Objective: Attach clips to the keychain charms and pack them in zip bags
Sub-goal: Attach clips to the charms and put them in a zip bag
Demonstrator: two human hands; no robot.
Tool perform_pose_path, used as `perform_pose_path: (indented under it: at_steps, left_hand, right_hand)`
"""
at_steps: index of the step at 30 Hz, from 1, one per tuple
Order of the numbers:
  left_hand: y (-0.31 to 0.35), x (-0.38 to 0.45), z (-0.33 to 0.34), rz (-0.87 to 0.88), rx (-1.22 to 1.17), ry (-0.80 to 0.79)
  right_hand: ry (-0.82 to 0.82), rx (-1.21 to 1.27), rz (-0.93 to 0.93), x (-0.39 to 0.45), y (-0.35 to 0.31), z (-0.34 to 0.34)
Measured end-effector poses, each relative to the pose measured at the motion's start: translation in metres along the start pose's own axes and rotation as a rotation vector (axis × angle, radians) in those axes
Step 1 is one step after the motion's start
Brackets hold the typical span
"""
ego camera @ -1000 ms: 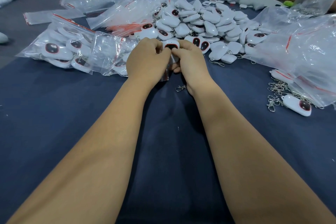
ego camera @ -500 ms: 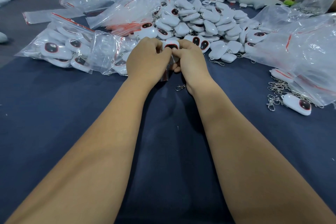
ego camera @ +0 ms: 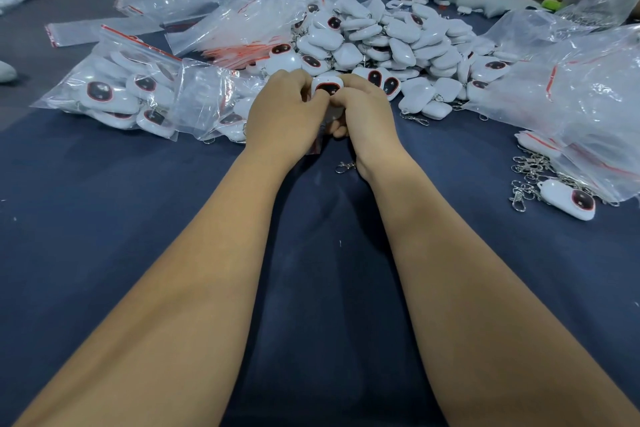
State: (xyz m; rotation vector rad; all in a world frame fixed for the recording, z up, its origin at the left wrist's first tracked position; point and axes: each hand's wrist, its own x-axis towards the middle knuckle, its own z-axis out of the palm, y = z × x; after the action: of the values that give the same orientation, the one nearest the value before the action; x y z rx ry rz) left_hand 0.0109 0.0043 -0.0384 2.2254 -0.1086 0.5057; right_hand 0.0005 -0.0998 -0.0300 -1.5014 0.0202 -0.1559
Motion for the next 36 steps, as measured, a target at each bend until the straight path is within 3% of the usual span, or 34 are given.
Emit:
perform_pose_path:
  at_steps: [9, 15, 22, 28, 36]
  left_hand:
    - [0.001, -0.001, -0.001, 0.004, -0.047, -0.008]
    - [0.001, 0.0, -0.004, -0.064, -0.19, 0.06]
    - [-0.003, 0.004, -0.008, -0.073, -0.188, 0.173]
    - [-0.001, 0.005, -0.01, -0.096, -0.289, 0.199]
    - [0.003, 0.004, -0.01, -0.068, -0.338, 0.261]
  right_hand:
    - [0.0, -0.044, 0.0, -0.001, -0.001, 0.001]
    - [0.107, -0.035, 0.017, 0.002, 0.0, -0.002]
    - [0.188, 0.241, -0.04, 0.003, -0.006, -0.004]
    - [0.008, 0.499, -0.033, 0.0, -0.008, -0.004]
    - [0.091, 0.013, -0.057, 0.003, 0.004, 0.003]
